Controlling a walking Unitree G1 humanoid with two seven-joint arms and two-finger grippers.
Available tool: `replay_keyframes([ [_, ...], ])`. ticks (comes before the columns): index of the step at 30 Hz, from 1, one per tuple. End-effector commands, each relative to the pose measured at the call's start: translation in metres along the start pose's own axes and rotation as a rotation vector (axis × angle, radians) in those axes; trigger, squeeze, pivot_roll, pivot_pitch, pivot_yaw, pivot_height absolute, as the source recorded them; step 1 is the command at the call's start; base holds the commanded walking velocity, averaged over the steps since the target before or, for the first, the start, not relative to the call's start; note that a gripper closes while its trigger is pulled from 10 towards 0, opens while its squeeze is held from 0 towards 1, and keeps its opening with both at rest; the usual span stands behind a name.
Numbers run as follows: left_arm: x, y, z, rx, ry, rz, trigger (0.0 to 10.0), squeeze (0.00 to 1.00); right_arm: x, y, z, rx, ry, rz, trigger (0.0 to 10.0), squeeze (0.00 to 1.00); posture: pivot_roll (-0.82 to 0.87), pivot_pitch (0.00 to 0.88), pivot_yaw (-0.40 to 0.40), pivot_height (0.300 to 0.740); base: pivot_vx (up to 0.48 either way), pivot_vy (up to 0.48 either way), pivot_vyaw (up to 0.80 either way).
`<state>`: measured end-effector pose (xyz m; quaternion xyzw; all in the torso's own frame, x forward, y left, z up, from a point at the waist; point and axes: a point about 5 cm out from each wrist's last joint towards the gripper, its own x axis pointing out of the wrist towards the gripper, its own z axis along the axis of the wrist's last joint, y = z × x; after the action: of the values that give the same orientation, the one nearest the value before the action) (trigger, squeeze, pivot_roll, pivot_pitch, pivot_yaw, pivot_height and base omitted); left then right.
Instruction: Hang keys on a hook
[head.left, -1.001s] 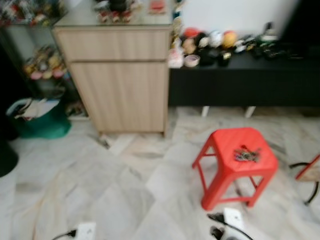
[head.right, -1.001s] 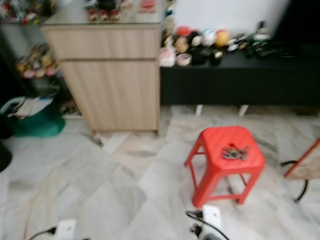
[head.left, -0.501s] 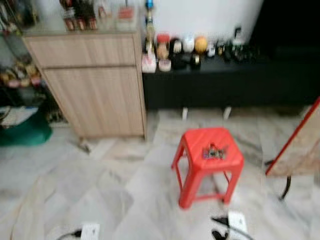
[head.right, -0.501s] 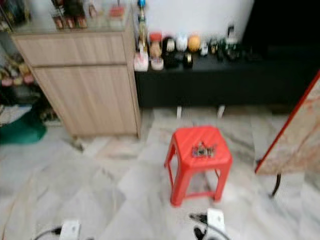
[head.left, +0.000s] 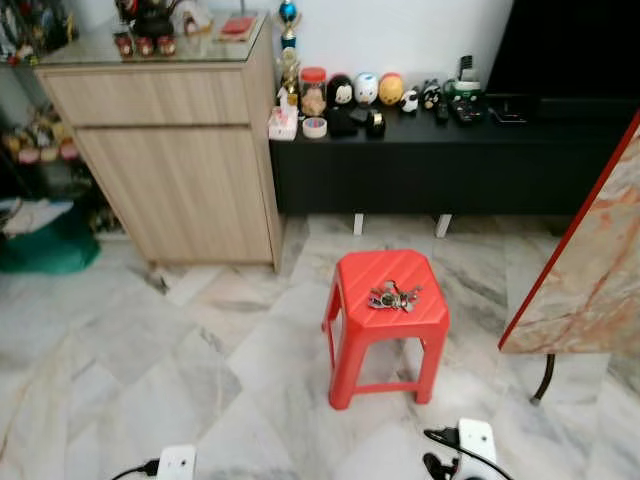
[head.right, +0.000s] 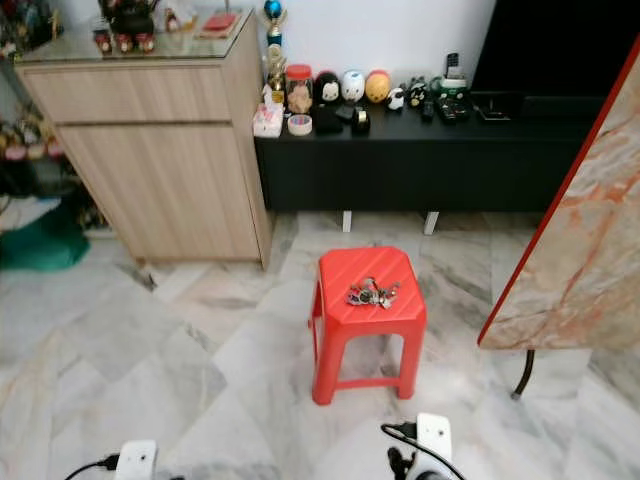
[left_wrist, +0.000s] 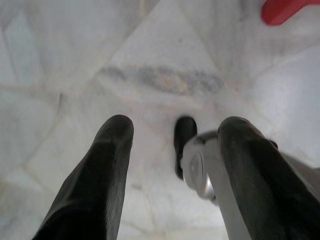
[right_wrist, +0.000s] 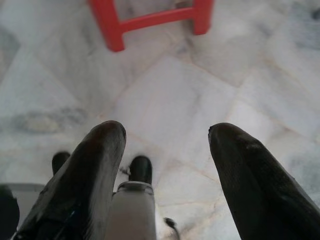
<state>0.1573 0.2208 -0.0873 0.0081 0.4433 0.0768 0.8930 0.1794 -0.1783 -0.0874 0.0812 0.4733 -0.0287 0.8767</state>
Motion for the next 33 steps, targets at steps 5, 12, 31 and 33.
replay_keyframes([
  [5, -0.0007, 0.0058, -0.002, -0.019, 0.014, -0.002, 10.0, 0.0, 0.0006, 0.0039, 0.0015, 0.01, -0.012, 0.01, 10.0, 0.0, 0.08, 0.027, -0.028, 0.74, 0.0, 0.0, 0.0],
  [12, -0.0009, 0.0047, -0.0032, -0.018, 0.019, -0.005, 10.0, 0.0, 0.0006, 0.004, 0.0017, 0.013, -0.014, 0.01, 10.0, 0.0, 0.08, 0.027, -0.028, 0.74, 0.0, 0.0, 0.0],
  [31, -0.0016, 0.0042, -0.0069, -0.005, 0.038, -0.016, 10.0, 0.0, 0.0007, 0.0042, 0.0021, 0.018, -0.016, 0.011, 10.0, 0.0, 0.07, 0.026, -0.028, 0.74, 0.234, 0.0, 0.0],
  [33, -0.0016, 0.0044, -0.007, -0.005, 0.038, -0.016, 10.0, 0.0, 0.0007, 0.0042, 0.0021, 0.018, -0.016, 0.011, 10.0, 0.0, 0.07, 0.026, -0.028, 0.74, 0.36, 0.0, 0.0],
])
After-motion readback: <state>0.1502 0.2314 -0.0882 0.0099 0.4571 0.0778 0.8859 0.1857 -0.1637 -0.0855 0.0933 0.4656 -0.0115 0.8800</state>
